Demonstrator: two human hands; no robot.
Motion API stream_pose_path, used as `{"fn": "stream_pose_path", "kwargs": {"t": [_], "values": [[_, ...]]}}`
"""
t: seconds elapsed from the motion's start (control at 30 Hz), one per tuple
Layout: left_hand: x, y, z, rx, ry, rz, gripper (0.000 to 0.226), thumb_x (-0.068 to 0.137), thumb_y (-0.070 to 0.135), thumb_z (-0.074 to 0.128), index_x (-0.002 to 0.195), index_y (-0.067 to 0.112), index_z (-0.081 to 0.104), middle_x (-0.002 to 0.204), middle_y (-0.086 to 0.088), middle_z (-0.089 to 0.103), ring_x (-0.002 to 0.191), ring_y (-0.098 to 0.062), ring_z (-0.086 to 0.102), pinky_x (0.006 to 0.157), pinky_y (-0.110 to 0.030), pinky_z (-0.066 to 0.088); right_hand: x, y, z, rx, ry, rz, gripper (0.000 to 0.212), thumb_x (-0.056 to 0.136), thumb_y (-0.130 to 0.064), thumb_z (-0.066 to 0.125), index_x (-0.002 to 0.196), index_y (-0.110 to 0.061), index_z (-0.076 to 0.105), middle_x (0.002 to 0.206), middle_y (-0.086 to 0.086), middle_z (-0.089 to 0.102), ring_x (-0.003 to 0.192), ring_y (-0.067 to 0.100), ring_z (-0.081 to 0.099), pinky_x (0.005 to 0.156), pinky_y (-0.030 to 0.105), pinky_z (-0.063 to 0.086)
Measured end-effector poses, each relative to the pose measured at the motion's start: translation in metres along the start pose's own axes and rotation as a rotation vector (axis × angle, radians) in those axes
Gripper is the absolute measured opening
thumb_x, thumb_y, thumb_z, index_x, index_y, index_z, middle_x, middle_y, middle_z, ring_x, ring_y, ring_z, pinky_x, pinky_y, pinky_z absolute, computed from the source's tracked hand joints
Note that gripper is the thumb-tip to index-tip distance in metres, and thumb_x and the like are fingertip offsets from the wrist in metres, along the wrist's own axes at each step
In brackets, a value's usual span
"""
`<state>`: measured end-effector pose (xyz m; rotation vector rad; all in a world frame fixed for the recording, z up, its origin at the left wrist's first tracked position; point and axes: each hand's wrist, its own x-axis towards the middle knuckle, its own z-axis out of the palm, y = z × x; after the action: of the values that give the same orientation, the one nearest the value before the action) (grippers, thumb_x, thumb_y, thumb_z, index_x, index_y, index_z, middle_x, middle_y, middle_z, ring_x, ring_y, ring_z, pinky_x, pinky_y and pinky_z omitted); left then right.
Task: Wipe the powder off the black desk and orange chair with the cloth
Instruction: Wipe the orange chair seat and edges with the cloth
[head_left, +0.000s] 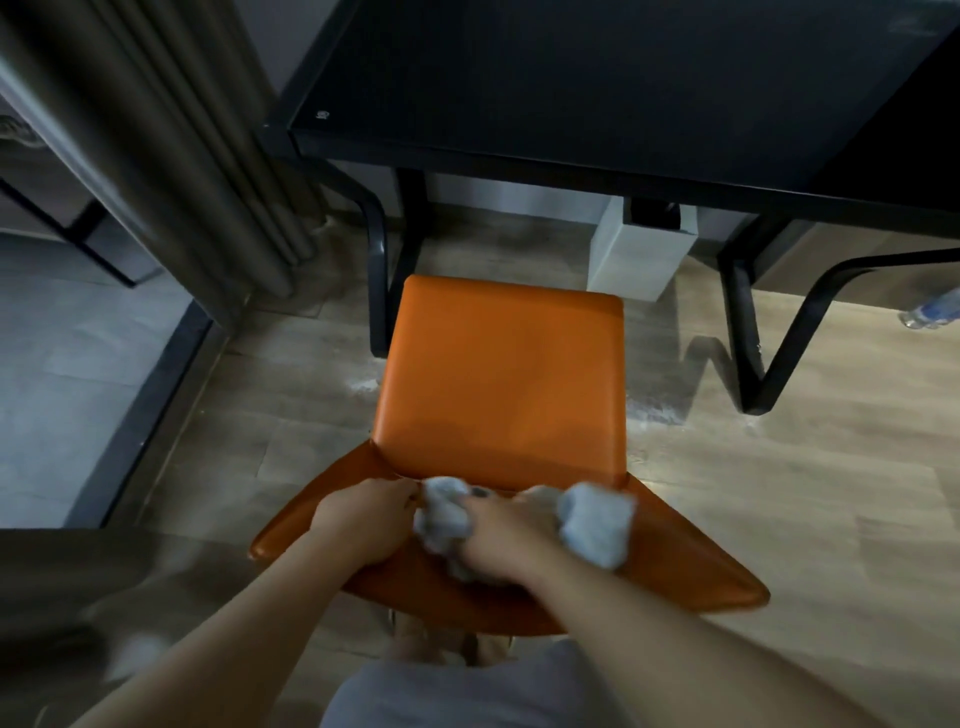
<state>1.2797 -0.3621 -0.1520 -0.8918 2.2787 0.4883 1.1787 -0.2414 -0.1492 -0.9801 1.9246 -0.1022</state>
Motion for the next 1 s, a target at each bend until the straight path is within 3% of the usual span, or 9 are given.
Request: {"fn": "stream_pose_path", "kwargs": {"t": [0.1,0.17,0.27,0.37,0.43,0.53,0.63,0.8,1.0], "values": [[-0.012,-0.024,-0.005,0.027,0.141,-0.064,0.026,0.098,0.035,0.035,0.113,0.027,0.055,0.113,0.002,0.063,0.102,-0.017,0.060,0.082,-0.032,0.047,-0.007,-0.022,0.002,0.236,-0.045,-0.031,0.043,0.071,-0.034,0.060,0.114,-0.037,0.054,0.091,-0.002,0.063,0.081,0.019,0.061,0.073,0.034,0.051],[-0.024,-0.039,-0.006,0.024,0.211,-0.040,0.027,0.097,0.038,0.033,0.100,0.029,0.057,0.103,0.005,0.065,0.090,-0.014,0.062,0.072,-0.028,0.044,-0.018,0.009,-0.010,0.231,-0.071,0.035,0.044,0.075,-0.032,0.055,0.119,-0.032,0.053,0.105,0.002,0.066,0.095,0.024,0.063,0.078,0.031,0.049],[-0.027,-0.047,-0.009,-0.012,0.183,-0.051,0.032,0.096,0.043,0.033,0.107,0.029,0.059,0.103,0.004,0.065,0.092,-0.016,0.061,0.068,-0.028,0.044,-0.026,0.057,-0.030,-0.101,-0.005,0.211,0.041,0.083,-0.031,0.049,0.124,-0.027,0.052,0.116,0.002,0.061,0.108,0.025,0.057,0.084,0.032,0.043],[-0.021,-0.045,-0.011,-0.011,0.115,-0.003,0.033,0.098,0.040,0.032,0.116,0.028,0.056,0.115,0.002,0.062,0.101,-0.018,0.059,0.073,-0.028,0.043,-0.021,0.030,-0.020,-0.143,0.019,0.245,0.041,0.086,-0.039,0.047,0.125,-0.031,0.051,0.124,0.000,0.057,0.117,0.027,0.051,0.097,0.043,0.036],[-0.019,-0.049,-0.012,-0.030,0.063,0.055,0.032,0.099,0.036,0.032,0.121,0.029,0.054,0.123,0.002,0.059,0.109,-0.018,0.056,0.082,-0.029,0.042,-0.009,-0.014,-0.001,-0.021,0.020,0.161,0.033,0.082,-0.042,0.045,0.111,-0.033,0.059,0.118,0.001,0.062,0.111,0.028,0.056,0.091,0.043,0.039],[-0.023,-0.071,-0.010,-0.211,0.141,0.064,0.032,0.098,0.029,0.036,0.125,0.025,0.050,0.121,-0.003,0.061,0.107,-0.023,0.058,0.090,-0.033,0.046,0.007,-0.079,0.014,0.213,0.057,0.050,0.039,0.074,-0.039,0.049,0.111,-0.033,0.058,0.108,0.006,0.066,0.101,0.028,0.059,0.083,0.040,0.047],[-0.033,-0.087,-0.003,-0.437,0.280,-0.013,0.030,0.096,0.030,0.038,0.124,0.025,0.050,0.115,-0.005,0.061,0.096,-0.022,0.058,0.077,-0.030,0.043,0.003,-0.073,0.008,0.448,0.054,0.085,0.035,0.082,-0.025,0.057,0.116,-0.019,0.061,0.094,0.000,0.067,0.083,0.015,0.061,0.070,0.024,0.050],[-0.032,-0.083,0.000,-0.681,0.238,-0.066,0.024,0.097,0.041,0.032,0.104,0.028,0.051,0.076,0.003,0.056,0.067,-0.013,0.055,0.057,-0.027,0.040,-0.019,-0.031,-0.006,0.189,0.046,0.274,0.030,0.085,-0.028,0.052,0.111,-0.021,0.066,0.093,0.002,0.068,0.073,0.008,0.063,0.068,0.027,0.044],[-0.034,-0.086,0.005,-1.216,0.277,-0.148,0.018,0.097,0.027,0.034,0.108,0.019,0.046,0.097,-0.006,0.058,0.093,-0.025,0.056,0.087,-0.042,0.047,0.011,-0.127,0.023,0.257,0.218,0.059,0.044,0.073,-0.036,0.052,0.117,-0.029,0.057,0.099,0.003,0.069,0.092,0.026,0.064,0.082,0.039,0.052]]}}
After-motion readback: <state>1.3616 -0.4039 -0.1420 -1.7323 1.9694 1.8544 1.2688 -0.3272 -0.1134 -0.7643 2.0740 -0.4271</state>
